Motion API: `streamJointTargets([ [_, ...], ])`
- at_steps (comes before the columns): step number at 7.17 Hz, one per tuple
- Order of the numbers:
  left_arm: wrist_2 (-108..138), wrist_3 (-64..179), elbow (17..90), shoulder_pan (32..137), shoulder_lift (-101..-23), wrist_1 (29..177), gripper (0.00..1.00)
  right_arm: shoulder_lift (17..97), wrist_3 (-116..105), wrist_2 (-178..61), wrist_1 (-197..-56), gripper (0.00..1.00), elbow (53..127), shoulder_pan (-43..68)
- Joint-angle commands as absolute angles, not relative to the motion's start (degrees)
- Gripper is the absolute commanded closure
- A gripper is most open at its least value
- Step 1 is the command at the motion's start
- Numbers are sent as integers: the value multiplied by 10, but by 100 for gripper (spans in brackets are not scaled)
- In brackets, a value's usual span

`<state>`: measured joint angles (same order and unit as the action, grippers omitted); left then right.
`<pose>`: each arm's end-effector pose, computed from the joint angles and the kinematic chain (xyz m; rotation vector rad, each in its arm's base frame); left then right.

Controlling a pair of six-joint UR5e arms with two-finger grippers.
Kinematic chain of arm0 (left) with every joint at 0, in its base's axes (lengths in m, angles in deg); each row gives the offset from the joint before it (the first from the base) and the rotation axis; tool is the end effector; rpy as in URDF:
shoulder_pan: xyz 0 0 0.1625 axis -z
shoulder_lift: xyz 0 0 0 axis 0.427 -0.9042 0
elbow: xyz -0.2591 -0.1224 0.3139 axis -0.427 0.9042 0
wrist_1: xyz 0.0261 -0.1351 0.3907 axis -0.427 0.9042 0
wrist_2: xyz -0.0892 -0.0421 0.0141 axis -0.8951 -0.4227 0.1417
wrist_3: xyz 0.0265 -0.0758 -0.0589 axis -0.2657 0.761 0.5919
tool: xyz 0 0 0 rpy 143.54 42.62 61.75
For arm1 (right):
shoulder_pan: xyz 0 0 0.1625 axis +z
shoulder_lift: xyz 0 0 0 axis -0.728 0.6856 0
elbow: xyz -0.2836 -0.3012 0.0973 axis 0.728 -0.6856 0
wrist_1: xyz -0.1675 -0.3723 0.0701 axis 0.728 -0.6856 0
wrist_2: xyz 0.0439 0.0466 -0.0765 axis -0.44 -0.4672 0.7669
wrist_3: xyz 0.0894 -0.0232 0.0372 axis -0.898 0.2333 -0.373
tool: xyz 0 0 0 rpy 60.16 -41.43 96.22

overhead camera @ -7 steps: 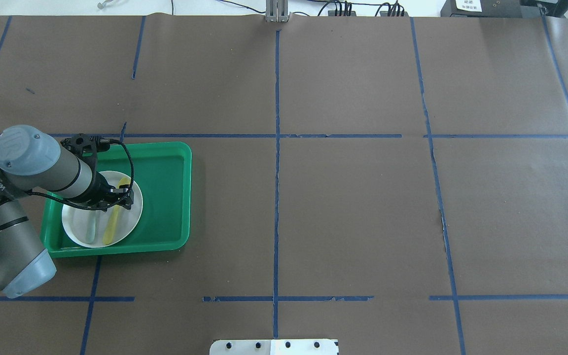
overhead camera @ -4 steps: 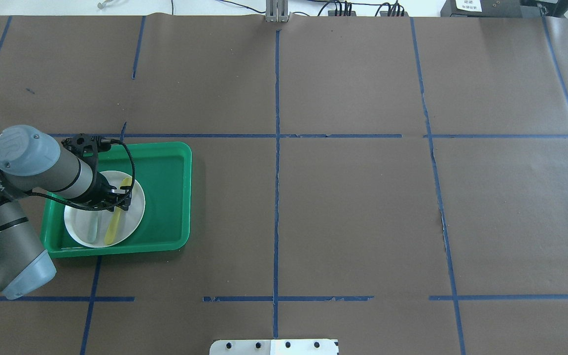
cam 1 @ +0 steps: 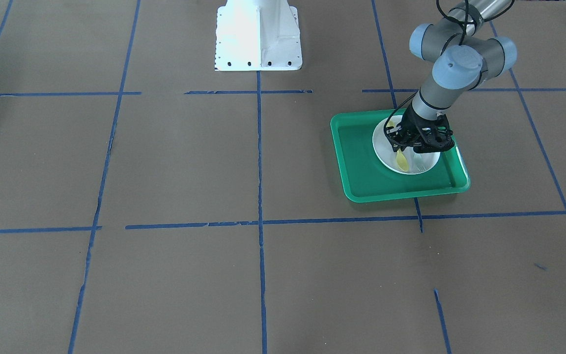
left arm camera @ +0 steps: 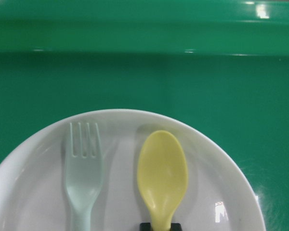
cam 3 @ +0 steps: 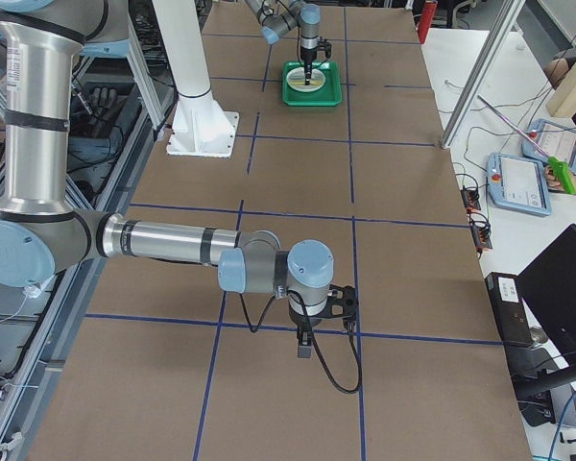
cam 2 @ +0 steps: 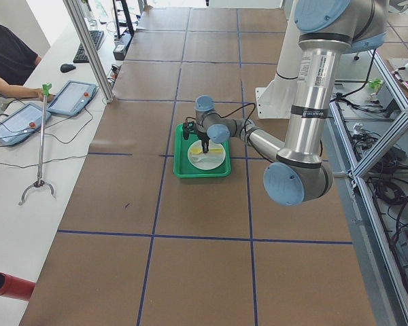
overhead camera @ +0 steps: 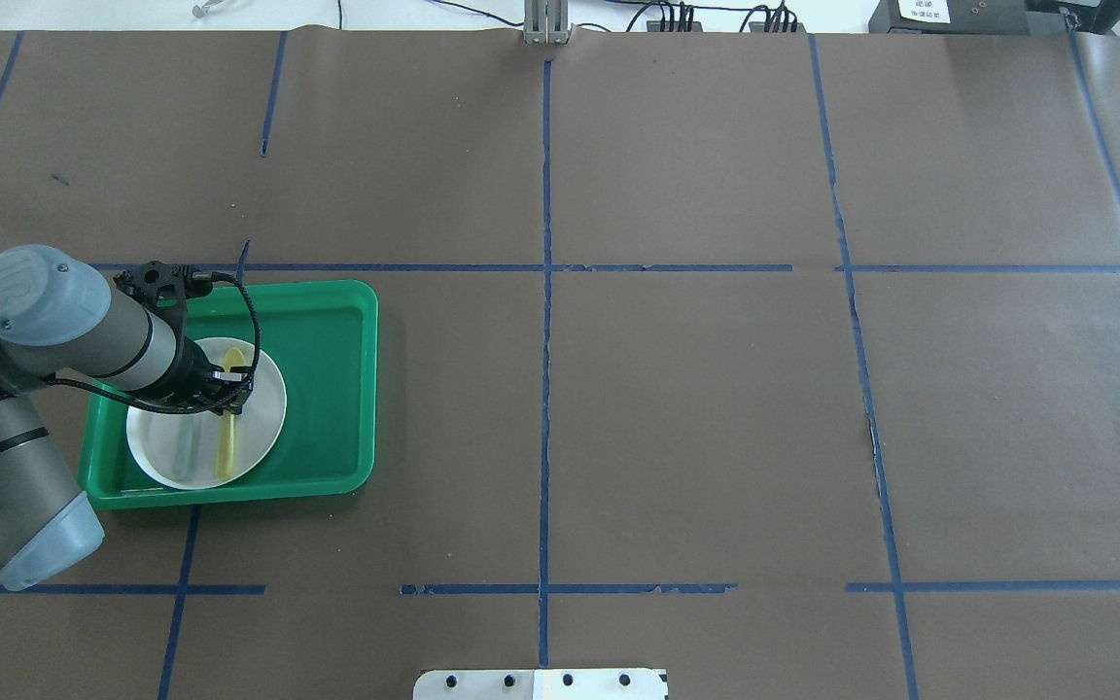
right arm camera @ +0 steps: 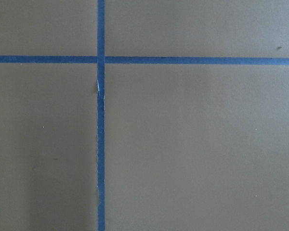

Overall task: Place spoon
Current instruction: 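Lower the left gripper and grasp the yellow spoon's handle, then carry the spoon off the plate and lower it onto the tray beside the plate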

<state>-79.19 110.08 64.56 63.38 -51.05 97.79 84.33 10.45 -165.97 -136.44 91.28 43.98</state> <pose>0.3892 -0.4194 0.4456 -0.0107 0.8324 -0.0859 0.0741 -0.4350 0.6818 0.0067 -0.7056 0.0223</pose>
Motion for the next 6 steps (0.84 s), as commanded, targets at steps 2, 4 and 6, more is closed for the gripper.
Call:
streamJointTargets([
  [2,-796,1091,732,663,-461,956,100,843,105,-1660,-1364,0,913,440],
  [4,-797,1043,757,706,-486,878,100,843,105,-1660,-1364,0,913,440],
  [6,-798,1064,744,699,-526,861,100,843,105,-1660,-1364,0,913,440],
])
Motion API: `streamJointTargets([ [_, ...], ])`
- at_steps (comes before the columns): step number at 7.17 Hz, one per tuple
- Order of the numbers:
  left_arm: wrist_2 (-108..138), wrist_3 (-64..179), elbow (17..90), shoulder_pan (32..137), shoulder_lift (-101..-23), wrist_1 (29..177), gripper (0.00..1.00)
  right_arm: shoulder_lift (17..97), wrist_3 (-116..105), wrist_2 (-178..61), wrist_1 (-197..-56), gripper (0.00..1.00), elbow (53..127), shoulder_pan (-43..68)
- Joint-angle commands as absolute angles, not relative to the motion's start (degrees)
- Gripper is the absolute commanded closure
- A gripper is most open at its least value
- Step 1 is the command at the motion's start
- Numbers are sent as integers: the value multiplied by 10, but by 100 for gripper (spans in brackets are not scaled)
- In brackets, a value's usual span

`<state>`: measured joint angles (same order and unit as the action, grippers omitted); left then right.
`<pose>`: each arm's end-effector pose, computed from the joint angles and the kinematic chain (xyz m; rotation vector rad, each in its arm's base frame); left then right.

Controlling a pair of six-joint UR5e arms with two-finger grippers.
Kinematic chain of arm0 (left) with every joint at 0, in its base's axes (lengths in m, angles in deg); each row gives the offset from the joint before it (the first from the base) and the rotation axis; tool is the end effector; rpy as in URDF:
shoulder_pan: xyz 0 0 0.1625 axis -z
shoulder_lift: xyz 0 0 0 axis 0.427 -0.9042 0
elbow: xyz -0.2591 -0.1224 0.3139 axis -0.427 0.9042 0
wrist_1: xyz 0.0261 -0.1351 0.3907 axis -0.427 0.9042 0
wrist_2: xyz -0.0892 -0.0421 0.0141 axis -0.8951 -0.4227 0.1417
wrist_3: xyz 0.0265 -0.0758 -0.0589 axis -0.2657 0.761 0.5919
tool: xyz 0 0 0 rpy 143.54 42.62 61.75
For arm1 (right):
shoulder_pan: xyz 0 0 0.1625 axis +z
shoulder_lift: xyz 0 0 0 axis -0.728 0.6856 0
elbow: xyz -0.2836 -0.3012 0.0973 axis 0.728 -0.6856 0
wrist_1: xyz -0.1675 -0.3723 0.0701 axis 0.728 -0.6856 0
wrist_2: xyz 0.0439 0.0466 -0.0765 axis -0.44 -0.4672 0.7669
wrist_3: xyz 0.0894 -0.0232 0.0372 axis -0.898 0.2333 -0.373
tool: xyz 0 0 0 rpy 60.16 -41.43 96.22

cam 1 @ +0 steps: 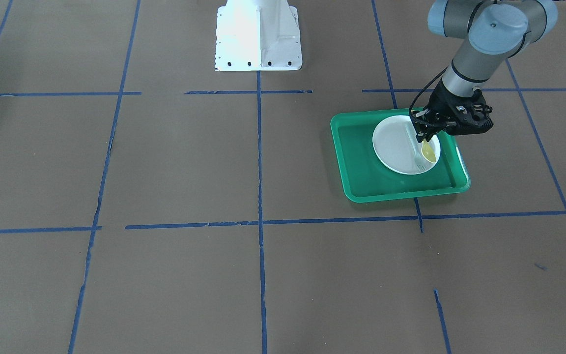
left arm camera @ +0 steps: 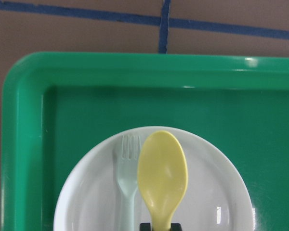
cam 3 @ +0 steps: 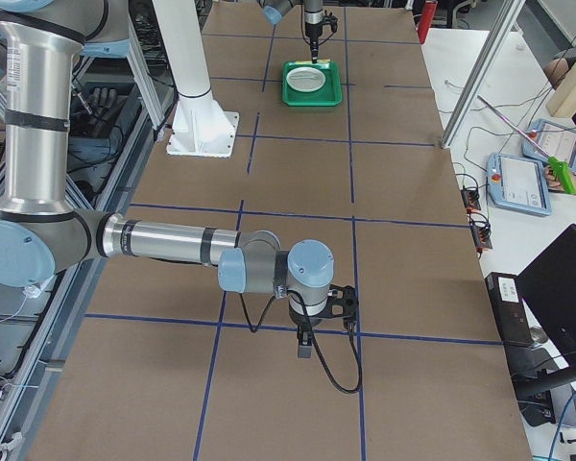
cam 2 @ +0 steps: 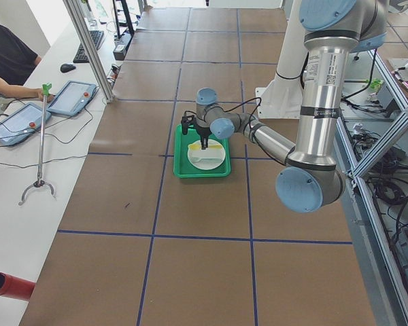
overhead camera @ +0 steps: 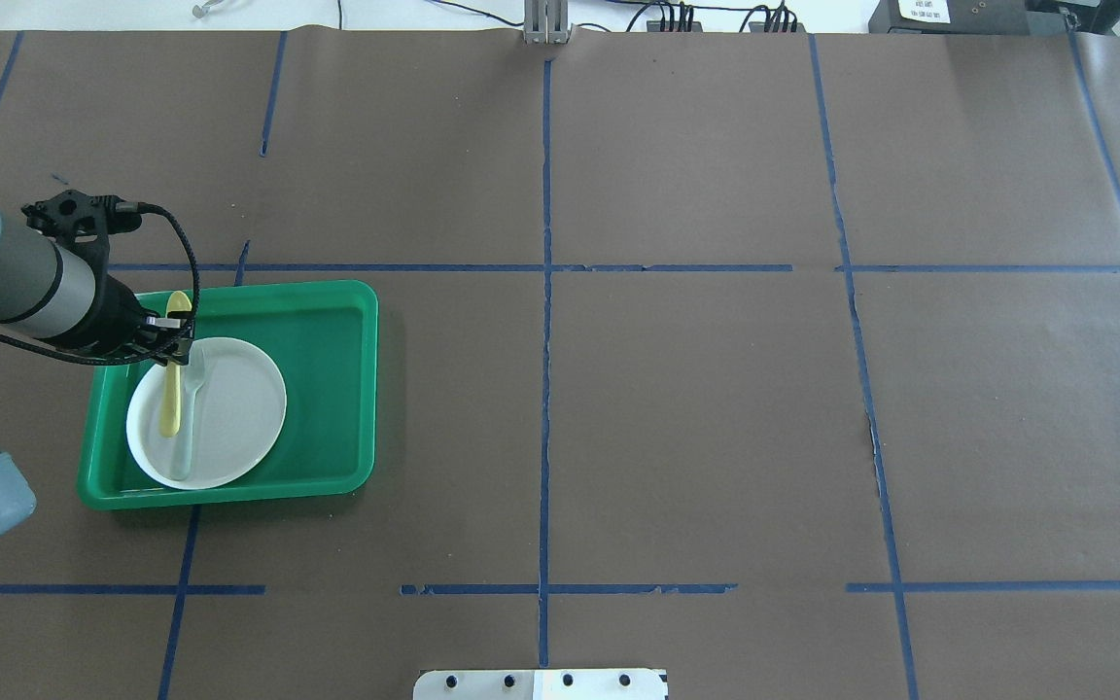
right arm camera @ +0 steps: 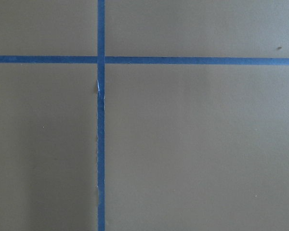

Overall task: Place spoon
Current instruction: 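Carry the spoon off the plate and lower it onto the tray beside the plate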

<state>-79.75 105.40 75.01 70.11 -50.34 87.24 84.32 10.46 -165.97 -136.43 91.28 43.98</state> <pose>0.3137 -0.4374 0.3878 0.0554 0.8240 -0.1196 0.0741 -0.4351 0.6817 0.0071 -0.7056 0.0220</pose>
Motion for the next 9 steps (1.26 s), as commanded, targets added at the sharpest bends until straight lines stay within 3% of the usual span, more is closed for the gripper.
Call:
streamJointTargets([
  [1,-798,1112,709,693,-577,861,100,843,105,-1660,-1364,0,913,440],
  [9,-771,1165,612,597,-639,879,100,843,105,-1660,-1364,0,913,440],
])
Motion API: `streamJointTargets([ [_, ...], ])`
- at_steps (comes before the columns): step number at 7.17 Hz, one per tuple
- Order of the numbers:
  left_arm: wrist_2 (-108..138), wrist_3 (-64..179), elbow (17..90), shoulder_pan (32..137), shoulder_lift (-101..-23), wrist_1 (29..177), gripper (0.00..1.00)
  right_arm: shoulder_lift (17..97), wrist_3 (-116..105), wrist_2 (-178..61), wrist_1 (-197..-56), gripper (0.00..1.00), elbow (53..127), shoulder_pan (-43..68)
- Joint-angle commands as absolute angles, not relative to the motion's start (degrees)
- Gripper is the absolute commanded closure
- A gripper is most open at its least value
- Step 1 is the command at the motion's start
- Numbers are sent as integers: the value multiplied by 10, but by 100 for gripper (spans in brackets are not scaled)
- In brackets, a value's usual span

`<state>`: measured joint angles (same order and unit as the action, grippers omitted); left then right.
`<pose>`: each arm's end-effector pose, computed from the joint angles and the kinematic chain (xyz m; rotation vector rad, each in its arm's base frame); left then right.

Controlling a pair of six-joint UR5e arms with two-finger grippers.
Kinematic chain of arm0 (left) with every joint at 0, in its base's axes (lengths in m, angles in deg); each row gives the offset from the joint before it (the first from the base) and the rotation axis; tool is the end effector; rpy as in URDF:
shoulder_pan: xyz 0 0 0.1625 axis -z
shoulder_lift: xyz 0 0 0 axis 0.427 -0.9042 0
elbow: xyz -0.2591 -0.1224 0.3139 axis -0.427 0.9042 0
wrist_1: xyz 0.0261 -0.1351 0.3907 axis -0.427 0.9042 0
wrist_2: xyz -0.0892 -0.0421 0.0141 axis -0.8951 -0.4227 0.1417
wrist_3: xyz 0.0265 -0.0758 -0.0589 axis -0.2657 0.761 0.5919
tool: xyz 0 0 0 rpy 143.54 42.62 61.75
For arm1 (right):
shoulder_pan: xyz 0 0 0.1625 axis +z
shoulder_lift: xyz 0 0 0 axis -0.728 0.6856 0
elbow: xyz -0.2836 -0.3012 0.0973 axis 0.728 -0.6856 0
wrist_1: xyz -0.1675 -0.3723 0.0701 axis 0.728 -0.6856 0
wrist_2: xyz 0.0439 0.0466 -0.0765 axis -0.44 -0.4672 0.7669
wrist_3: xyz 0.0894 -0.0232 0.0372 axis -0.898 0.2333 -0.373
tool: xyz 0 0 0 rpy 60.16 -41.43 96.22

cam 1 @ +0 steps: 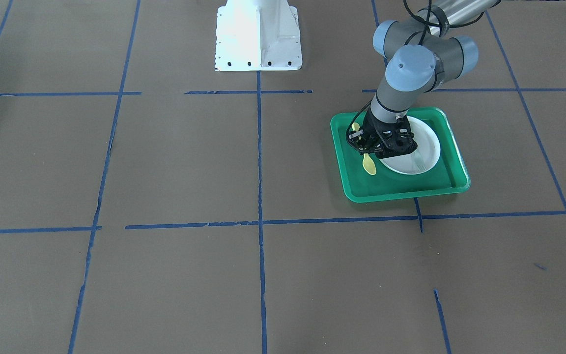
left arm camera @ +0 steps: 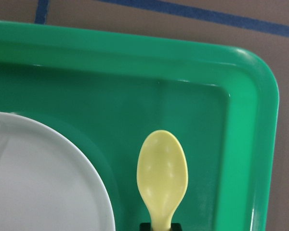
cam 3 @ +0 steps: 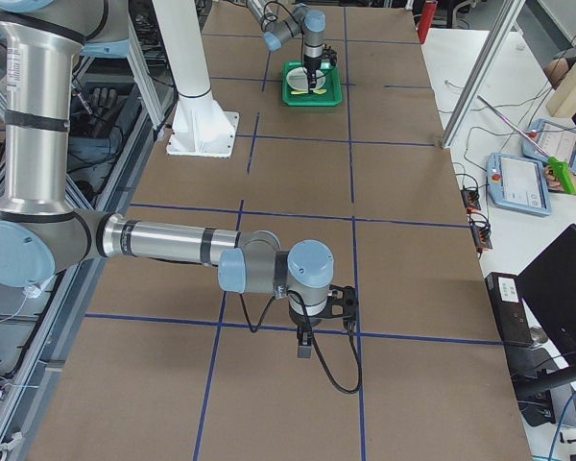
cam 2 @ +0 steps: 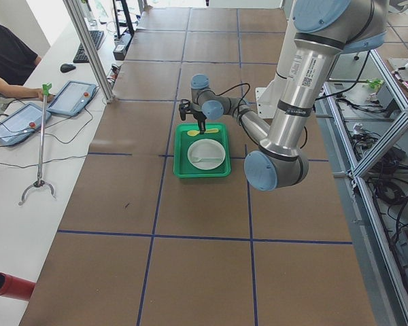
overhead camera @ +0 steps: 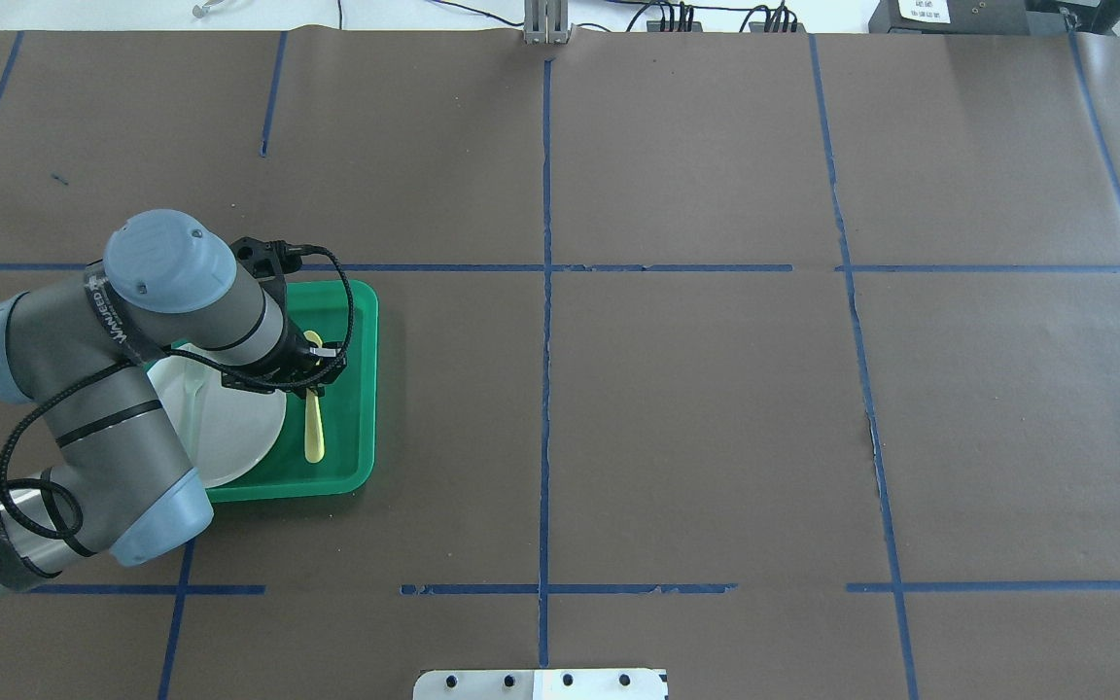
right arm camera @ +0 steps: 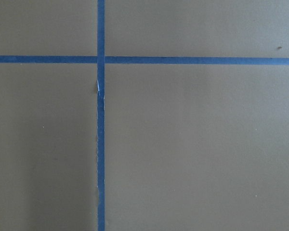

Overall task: Place spoon
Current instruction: 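Carry the spoon off the plate and lower it onto the tray beside the plate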

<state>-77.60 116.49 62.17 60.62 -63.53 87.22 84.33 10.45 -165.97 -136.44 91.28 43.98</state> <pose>0.4565 -0.4370 0.3616 -0.0568 0.8123 -0.1586 0.0741 -0.4350 0.6818 0.0067 -0.7056 0.0223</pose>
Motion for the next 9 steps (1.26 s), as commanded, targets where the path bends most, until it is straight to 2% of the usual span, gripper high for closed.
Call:
streamJointTargets([
  [1,-771,1163,612,596,-638,880,100,843,105,-1660,-1364,0,913,440],
  [2,-771,1158,614,597,-637,880,60,843,105,-1660,-1364,0,913,440],
  [3,-769,1158,616,597,-636,880,2,843,105,-1660,-1364,0,913,440],
  [7,-769,1151,645,615,-630,876,0,843,105,-1660,-1364,0,913,440],
  [9,-774,1076,701,675,-629,837,0,843,105,-1660,-1364,0,913,440],
])
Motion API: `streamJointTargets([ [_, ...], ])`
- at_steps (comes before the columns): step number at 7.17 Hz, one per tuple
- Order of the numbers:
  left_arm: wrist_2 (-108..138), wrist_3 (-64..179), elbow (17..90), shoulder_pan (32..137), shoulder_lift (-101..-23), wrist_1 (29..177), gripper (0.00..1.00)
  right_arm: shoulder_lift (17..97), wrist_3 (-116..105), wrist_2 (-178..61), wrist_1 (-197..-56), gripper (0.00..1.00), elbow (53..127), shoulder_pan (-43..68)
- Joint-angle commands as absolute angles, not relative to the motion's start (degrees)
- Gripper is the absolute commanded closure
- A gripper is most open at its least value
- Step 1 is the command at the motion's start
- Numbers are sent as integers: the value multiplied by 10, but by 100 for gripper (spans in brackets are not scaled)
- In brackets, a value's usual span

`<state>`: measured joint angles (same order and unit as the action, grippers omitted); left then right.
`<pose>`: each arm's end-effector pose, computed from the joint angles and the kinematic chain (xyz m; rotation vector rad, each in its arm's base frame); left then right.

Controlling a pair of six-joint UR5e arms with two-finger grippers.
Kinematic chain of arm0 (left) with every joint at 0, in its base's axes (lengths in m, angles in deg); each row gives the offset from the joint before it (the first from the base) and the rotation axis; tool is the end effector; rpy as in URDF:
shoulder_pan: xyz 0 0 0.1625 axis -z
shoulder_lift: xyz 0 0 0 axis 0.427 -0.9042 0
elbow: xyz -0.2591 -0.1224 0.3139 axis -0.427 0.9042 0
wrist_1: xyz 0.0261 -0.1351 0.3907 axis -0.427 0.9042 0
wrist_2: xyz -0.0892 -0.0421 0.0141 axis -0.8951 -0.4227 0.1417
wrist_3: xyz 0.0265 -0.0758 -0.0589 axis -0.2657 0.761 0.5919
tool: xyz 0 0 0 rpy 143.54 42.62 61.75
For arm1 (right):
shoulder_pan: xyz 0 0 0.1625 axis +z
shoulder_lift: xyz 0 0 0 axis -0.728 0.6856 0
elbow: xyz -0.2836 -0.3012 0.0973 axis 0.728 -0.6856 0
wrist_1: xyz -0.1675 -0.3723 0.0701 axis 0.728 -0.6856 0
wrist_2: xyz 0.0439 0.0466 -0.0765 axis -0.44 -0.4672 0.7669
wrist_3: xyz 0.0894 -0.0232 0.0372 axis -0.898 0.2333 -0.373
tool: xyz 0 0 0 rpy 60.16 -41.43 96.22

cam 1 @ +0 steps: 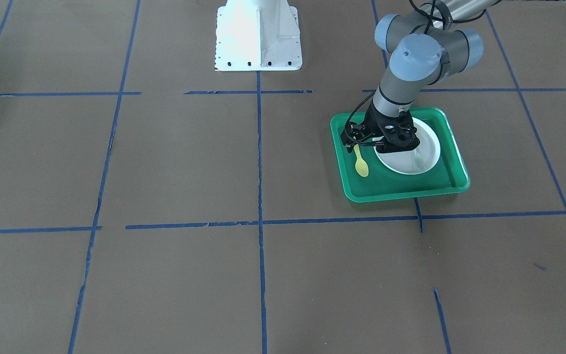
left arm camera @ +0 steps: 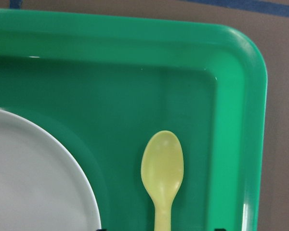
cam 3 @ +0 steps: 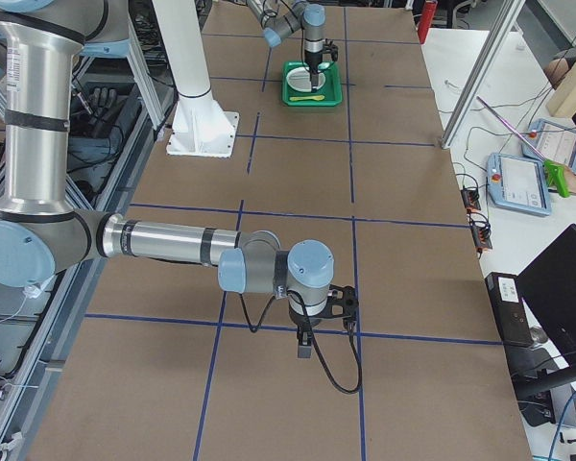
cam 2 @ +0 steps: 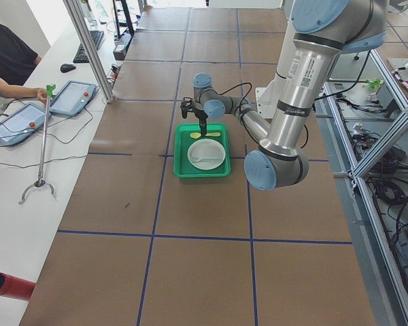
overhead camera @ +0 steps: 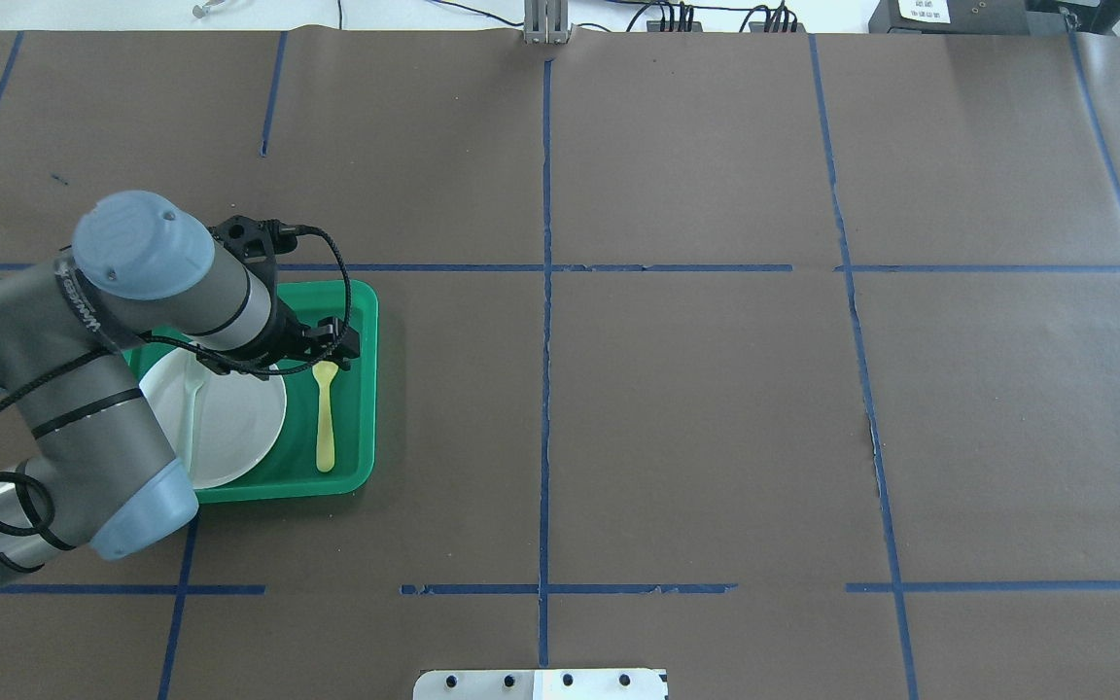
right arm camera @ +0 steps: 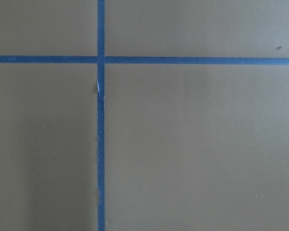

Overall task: Place spoon
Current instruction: 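Carry the spoon off the plate and lower it onto the tray beside the plate, then open the left gripper and lift it away from the tray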

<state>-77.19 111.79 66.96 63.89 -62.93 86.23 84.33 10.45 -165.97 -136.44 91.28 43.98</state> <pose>0.4152 -0.4506 0.3318 0.0359 0.8569 -0.1240 0.0741 -0.4350 0.6818 0.0067 -0.7056 0.0223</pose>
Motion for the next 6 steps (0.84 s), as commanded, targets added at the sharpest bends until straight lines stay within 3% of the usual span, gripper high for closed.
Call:
streamJointTargets([
  [1,-775,1025,743,707,-625,805,0,843,105,-1660,-1364,0,913,440],
  [4,-778,872,804,842,-554,799,0,843,105,-1660,-1364,0,913,440],
  [5,-815,783,793,878,-520,801,0,843,105,-1660,-1364,0,913,440],
  [6,-878,681,738,940,-501,801,0,843,105,-1660,-1364,0,913,440],
])
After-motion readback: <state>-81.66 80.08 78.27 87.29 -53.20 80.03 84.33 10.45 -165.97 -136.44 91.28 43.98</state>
